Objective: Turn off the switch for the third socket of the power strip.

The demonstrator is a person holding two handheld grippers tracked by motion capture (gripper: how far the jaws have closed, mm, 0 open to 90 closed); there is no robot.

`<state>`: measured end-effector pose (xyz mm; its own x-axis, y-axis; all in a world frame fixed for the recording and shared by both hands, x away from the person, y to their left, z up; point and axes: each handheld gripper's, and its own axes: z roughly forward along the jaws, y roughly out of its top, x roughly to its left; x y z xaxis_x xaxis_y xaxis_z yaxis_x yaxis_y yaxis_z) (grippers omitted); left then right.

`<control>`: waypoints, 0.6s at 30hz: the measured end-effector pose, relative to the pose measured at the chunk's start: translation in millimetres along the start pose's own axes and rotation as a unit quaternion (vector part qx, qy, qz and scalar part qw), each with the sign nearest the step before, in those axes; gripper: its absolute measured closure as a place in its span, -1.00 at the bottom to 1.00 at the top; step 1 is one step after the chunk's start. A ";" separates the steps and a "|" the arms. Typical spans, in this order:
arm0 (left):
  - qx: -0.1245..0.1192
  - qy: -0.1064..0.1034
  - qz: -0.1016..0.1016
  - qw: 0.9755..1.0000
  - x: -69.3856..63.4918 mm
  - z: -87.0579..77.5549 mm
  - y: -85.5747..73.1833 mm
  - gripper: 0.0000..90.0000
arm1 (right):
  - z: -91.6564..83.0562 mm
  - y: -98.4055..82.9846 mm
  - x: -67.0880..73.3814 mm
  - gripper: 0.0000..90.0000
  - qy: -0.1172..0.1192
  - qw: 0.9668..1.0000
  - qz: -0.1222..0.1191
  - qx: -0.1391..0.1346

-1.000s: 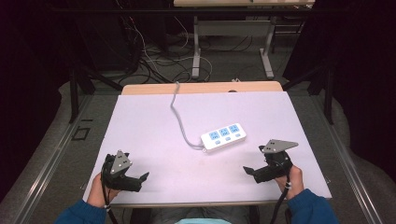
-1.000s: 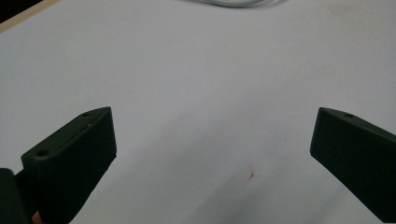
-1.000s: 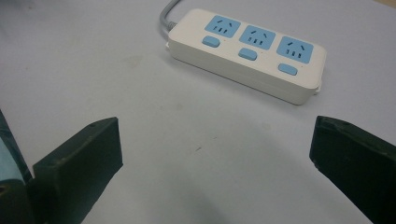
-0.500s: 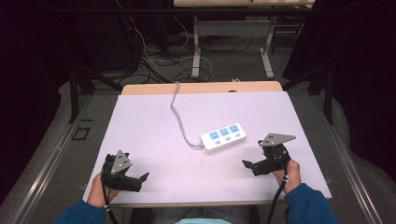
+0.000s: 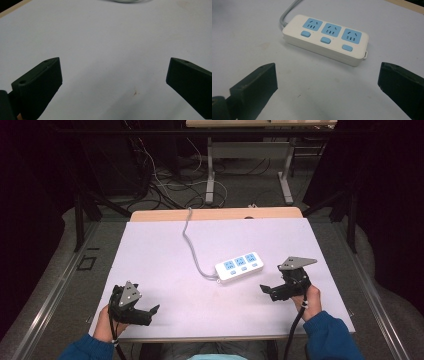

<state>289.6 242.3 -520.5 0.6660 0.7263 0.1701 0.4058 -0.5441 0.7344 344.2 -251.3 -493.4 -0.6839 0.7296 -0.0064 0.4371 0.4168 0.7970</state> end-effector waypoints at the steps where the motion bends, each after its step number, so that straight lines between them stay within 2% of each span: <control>1: 0.001 0.001 0.000 1.000 0.1 0.1 0.1 -1.00 | 0.3 1.5 -2.2 -0.96 -0.001 1.000 0.003 0.000; 18: 0.002 0.002 -0.002 1.000 0.4 0.3 0.5 -1.00 | 11.1 17.3 -20.1 -0.95 -0.007 1.000 0.005 -0.001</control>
<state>290.2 242.1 -520.2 0.6615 0.7303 0.1706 0.4107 -0.5431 0.7324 372.0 -252.7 -486.2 -0.6708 0.7416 -0.0065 0.4431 0.4078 0.7983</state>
